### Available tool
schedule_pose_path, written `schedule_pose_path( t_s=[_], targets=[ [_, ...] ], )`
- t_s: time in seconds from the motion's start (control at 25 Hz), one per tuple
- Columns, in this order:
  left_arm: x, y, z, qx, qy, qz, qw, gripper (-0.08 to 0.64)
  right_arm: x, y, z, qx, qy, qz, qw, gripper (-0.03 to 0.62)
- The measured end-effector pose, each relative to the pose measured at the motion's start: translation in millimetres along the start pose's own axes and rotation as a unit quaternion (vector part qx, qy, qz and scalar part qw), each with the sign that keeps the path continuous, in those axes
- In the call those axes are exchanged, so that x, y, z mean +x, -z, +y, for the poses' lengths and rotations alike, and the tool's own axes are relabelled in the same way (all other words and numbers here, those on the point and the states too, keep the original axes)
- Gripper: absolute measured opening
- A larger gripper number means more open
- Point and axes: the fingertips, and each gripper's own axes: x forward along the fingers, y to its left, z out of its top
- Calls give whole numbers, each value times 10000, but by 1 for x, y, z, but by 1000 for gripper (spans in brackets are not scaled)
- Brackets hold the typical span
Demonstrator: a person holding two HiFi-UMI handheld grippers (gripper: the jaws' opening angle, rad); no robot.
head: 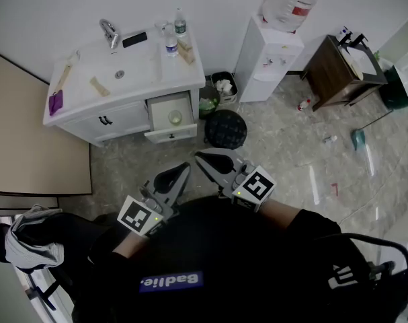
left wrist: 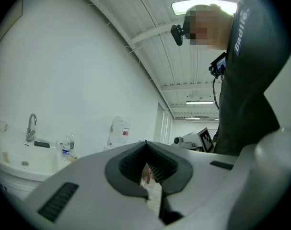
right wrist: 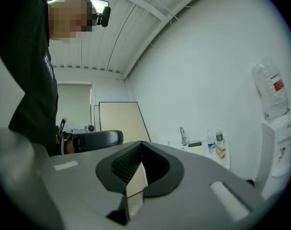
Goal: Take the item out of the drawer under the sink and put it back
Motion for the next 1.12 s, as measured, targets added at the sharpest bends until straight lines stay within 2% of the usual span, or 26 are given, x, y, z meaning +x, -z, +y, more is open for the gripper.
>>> schedule_pose_path(
  t_s=[0.24,0.36,0.48,0.6,0.76,1.12],
  targets=[
    [28,-1,-8,217,-429,-211,9986,5,-23,-2,-25,96,-220,-28,9997,2],
    [35,15,-13,78,-569,30,9983,5,-28,8,-38,261,-321,71,9991,1],
    [36,16,-1,59,-772,-48,9970,5,-26,15,-48,335,-386,149,9986,2],
    [42,14,19,80,-839,-122,9964,5,-13,13,-63,309,-376,193,9986,2],
    [53,15,50,24,-673,-63,9977,5,15,12,-87,327,-226,290,9988,2],
    [46,-9,183,-9,-326,-145,9994,5,135,16,-134,197,99,529,9984,2]
  ],
)
